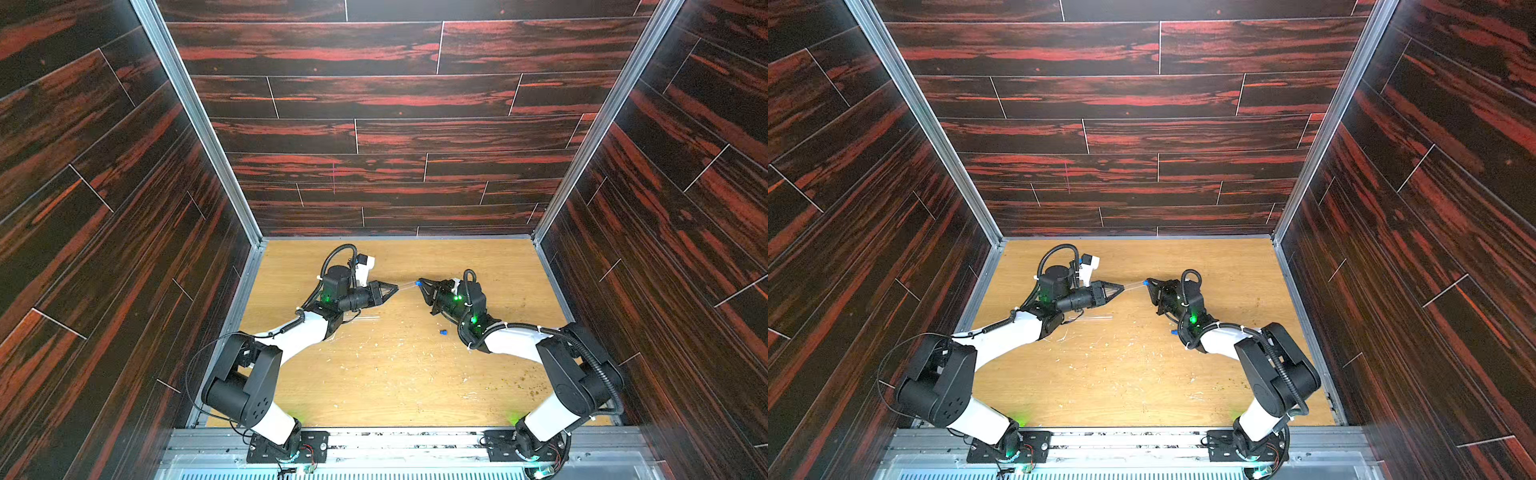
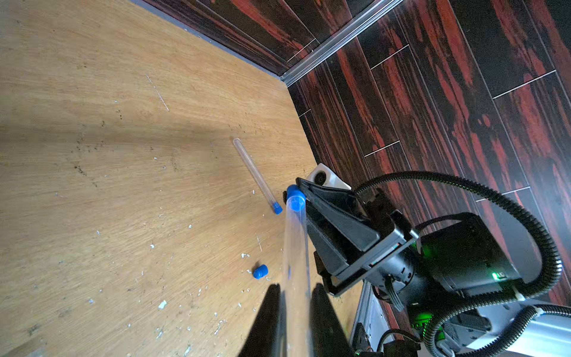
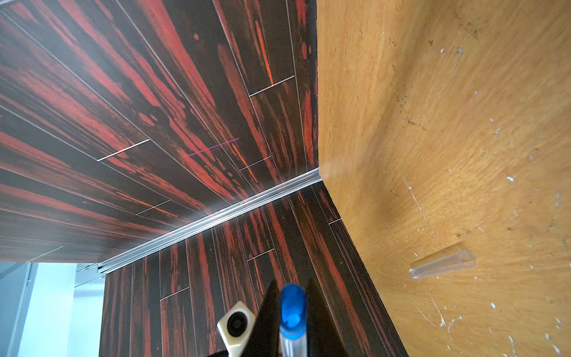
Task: Insert stoppers into test tubes
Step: Insert the stopper into the test tube.
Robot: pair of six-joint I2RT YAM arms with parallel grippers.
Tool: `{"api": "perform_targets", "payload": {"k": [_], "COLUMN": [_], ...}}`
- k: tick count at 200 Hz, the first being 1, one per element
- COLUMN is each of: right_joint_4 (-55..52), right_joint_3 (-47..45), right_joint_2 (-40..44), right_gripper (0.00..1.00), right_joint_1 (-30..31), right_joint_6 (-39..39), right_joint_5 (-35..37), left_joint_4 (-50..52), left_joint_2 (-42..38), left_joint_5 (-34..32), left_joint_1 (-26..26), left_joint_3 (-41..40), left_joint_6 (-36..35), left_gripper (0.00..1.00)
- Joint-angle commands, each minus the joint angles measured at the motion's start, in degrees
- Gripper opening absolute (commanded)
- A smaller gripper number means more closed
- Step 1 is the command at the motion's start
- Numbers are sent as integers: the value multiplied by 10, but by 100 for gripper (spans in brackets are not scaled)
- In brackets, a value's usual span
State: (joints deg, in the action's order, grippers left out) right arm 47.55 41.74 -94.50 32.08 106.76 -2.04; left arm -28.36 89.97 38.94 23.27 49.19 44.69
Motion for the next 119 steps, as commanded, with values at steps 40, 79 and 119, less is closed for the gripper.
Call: {"api": "perform_targets", "payload": {"k": [40, 79, 119], "right_joint_4": [33, 29, 29], "right_joint_3": [27, 29, 33], "right_joint_2": [-19, -21, -23], "right_gripper": [15, 15, 15], "right_joint_1": [48, 52, 55], "right_joint_6": [2, -1, -3], "right_joint_5": [-80, -78, -80], "left_joint_4": [-19, -17, -14], "left_joint_2": [6, 6, 5], "left_joint_5": [12, 11, 11], "left_joint_1": [20, 20, 21], "left_joint_3": [6, 6, 5], "left_joint_6": [4, 4, 2], "left_gripper": [0, 0, 0]}}
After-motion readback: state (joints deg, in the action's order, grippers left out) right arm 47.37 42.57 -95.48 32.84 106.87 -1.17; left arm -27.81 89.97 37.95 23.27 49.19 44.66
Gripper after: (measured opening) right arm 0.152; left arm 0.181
